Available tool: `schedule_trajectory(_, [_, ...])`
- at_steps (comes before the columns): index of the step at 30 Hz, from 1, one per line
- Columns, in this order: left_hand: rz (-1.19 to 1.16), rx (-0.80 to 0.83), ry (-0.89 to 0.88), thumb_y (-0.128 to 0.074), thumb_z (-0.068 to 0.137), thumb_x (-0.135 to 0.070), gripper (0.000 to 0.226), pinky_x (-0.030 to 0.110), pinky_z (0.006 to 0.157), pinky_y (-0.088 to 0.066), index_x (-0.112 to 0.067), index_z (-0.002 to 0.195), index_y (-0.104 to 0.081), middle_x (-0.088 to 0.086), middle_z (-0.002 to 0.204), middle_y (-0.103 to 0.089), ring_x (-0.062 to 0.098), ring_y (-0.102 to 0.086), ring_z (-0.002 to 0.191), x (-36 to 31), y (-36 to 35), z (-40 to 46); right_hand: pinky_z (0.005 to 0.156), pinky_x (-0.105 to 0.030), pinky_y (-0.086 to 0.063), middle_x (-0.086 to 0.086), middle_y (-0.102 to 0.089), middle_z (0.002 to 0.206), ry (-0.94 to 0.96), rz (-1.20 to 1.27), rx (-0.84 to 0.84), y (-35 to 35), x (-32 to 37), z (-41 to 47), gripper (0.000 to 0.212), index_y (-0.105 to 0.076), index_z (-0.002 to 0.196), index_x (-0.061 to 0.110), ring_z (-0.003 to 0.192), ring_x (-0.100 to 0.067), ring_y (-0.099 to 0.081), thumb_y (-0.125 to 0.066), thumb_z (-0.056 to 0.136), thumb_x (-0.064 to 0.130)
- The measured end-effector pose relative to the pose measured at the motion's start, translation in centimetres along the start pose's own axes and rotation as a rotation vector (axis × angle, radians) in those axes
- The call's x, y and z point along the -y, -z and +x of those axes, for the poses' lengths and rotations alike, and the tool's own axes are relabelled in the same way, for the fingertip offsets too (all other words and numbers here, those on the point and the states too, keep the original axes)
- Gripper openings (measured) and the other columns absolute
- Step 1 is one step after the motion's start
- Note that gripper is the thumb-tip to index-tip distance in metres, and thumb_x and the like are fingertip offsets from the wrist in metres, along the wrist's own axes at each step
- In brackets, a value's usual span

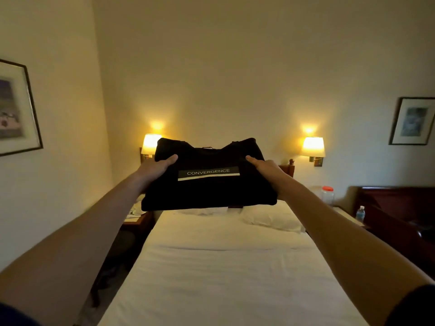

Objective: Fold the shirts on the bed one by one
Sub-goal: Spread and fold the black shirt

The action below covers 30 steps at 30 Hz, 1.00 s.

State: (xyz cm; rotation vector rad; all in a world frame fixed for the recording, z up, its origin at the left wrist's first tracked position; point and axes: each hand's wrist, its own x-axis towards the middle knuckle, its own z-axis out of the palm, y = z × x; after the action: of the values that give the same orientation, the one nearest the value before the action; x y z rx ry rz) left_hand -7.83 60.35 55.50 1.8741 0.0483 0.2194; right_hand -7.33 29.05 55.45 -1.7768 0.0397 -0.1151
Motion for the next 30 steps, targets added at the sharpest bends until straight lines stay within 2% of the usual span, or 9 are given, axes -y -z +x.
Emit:
schedule_trajectory(2, [-0.006,-0.025,-0.008,-0.069,0.084,-0.056,0.053,0.033,0.066,-0.048,-0.01,0.108,-0.058,0.012,0.106,-0.065,0.026,-0.064,0.09,-0.4,2.5,-1.1,0.088,-0.045,-0.058,-0.014,-0.066,0.11,0.011,0.004,0.017,-1.7,1.3,-1.1,0.056,-0.053,0.12,0.006,0.098,-0.031,-0.068,-0.063,0.09,0.052])
schedule_trajectory(5, [0.013,-0.068,0.002,-0.069,0.084,-0.057,0.058,0.033,0.066,-0.048,-0.008,0.112,-0.056,0.011,0.102,-0.065,0.027,-0.064,0.088,-0.6,6.6,-2.6,0.067,-0.034,-0.056,-0.013,-0.065,0.107,0.03,0.009,0.047,-5.0,3.1,-2.8,0.057,-0.051,0.124,0.004,0.094,-0.027,-0.068,-0.062,0.092,0.05])
schedule_trajectory(9, [0.037,-0.134,0.008,-0.068,0.083,-0.06,0.065,0.038,0.079,-0.053,-0.007,0.118,-0.055,0.013,0.106,-0.064,0.031,-0.064,0.094,-0.5,12.9,-4.5,0.087,-0.041,-0.056,-0.015,-0.063,0.114,0.059,0.017,0.113,-9.9,5.6,-4.9,0.057,-0.05,0.126,0.004,0.103,-0.03,-0.065,-0.061,0.093,0.049])
schedule_trajectory(12, [0.053,-0.191,0.03,-0.067,0.083,-0.062,0.073,0.043,0.092,-0.052,-0.005,0.126,-0.052,0.016,0.112,-0.063,0.034,-0.063,0.101,-0.4,18.0,-6.3,0.068,-0.032,-0.052,-0.011,-0.063,0.105,0.102,-0.003,0.144,-14.2,7.9,-6.5,0.051,-0.051,0.121,0.005,0.092,-0.025,-0.063,-0.06,0.094,0.048])
schedule_trajectory(14, [0.06,-0.241,0.022,-0.067,0.083,-0.061,0.073,0.042,0.086,-0.053,-0.004,0.126,-0.053,0.015,0.109,-0.064,0.033,-0.064,0.098,-0.5,21.6,-7.8,0.063,-0.03,-0.049,-0.01,-0.062,0.103,0.126,-0.004,0.177,-17.2,9.5,-7.5,0.049,-0.051,0.119,0.006,0.09,-0.024,-0.063,-0.059,0.094,0.048])
schedule_trajectory(18, [0.065,-0.368,-0.004,-0.068,0.084,-0.06,0.065,0.038,0.081,-0.055,-0.009,0.123,-0.058,0.011,0.105,-0.068,0.03,-0.067,0.093,-0.3,29.9,-11.6,0.077,-0.037,-0.056,-0.012,-0.063,0.11,0.174,0.041,0.295,-25.0,12.7,-9.4,0.049,-0.051,0.123,0.009,0.099,-0.027,-0.065,-0.059,0.095,0.048])
schedule_trajectory(21, [0.069,-0.489,0.007,-0.069,0.085,-0.057,0.059,0.033,0.067,-0.053,-0.011,0.119,-0.059,0.009,0.1,-0.069,0.027,-0.069,0.088,0.5,36.5,-15.2,0.09,-0.043,-0.055,-0.013,-0.064,0.112,0.224,0.052,0.37,-32.1,15.1,-11.1,0.054,-0.053,0.124,0.006,0.101,-0.029,-0.064,-0.06,0.093,0.049])
schedule_trajectory(25, [0.094,-0.672,0.076,-0.069,0.084,-0.059,0.054,0.031,0.061,-0.051,-0.01,0.106,-0.063,0.008,0.096,-0.071,0.026,-0.07,0.083,1.9,44.8,-20.7,0.057,-0.03,-0.044,-0.007,-0.062,0.094,0.257,0.072,0.51,-41.6,18.0,-14.2,0.049,-0.053,0.11,0.006,0.081,-0.022,-0.061,-0.062,0.091,0.05])
schedule_trajectory(30, [0.141,-0.902,0.114,-0.071,0.084,-0.055,0.043,0.025,0.053,-0.049,-0.013,0.093,-0.066,0.004,0.087,-0.071,0.021,-0.07,0.074,3.5,53.9,-28.1,0.052,-0.025,-0.044,-0.007,-0.065,0.09,0.286,0.131,0.72,-53.6,20.5,-18.9,0.043,-0.058,0.096,0.008,0.077,-0.021,-0.064,-0.064,0.09,0.05])
